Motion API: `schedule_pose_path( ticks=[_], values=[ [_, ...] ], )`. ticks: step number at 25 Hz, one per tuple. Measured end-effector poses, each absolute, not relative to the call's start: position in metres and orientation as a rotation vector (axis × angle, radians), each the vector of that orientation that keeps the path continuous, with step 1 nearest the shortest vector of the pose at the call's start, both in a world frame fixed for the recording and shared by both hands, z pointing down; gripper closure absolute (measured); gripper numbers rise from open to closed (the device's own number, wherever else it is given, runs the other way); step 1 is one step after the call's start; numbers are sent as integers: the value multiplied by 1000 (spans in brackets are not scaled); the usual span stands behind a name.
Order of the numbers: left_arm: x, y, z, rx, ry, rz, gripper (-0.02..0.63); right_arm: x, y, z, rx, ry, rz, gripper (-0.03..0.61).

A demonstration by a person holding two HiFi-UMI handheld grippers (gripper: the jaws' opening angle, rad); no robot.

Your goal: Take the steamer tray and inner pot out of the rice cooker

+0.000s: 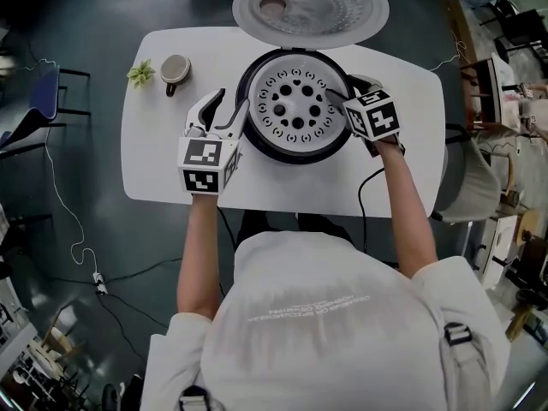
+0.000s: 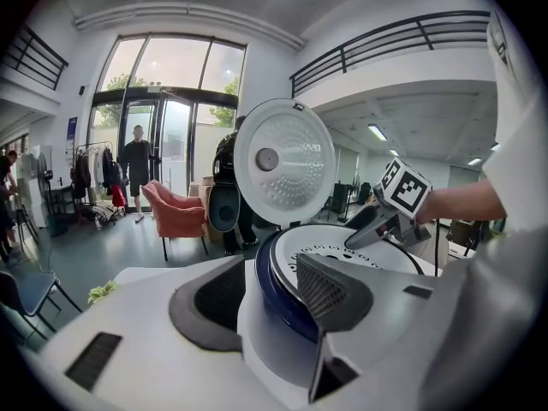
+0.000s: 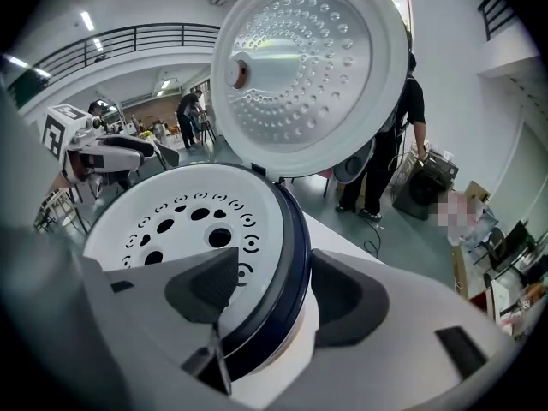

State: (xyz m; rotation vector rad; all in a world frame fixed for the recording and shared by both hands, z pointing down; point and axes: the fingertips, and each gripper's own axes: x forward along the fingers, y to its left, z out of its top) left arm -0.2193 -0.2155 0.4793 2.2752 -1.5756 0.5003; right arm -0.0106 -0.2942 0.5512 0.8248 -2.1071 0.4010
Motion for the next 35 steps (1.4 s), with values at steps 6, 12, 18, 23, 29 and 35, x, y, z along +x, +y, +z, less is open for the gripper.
schedule_pose_path(
  ticks=[6, 12, 18, 23, 29, 35],
  values=[
    [-224, -214, 480, 2270, -1580, 494, 413, -8, -296, 549, 806, -2072, 371, 311],
    [-224, -214, 476, 2280, -1584, 487, 414, -2, -297, 544, 832, -2059, 365, 311],
    [-220, -218, 469, 2308, -1570, 475, 414, -1, -296, 534, 836, -2053, 329, 330],
    [-218, -222, 468, 2326, -1550, 484, 414, -6, -292, 529, 805, -2065, 329, 390],
    [-215, -221, 463, 2345, -1543, 498, 417, -5, -284, 525, 799, -2084, 401, 442],
    [-212, -224, 456, 2375, -1532, 485, 422, -7, -283, 515, 867, -2213, 632, 480]
  ],
)
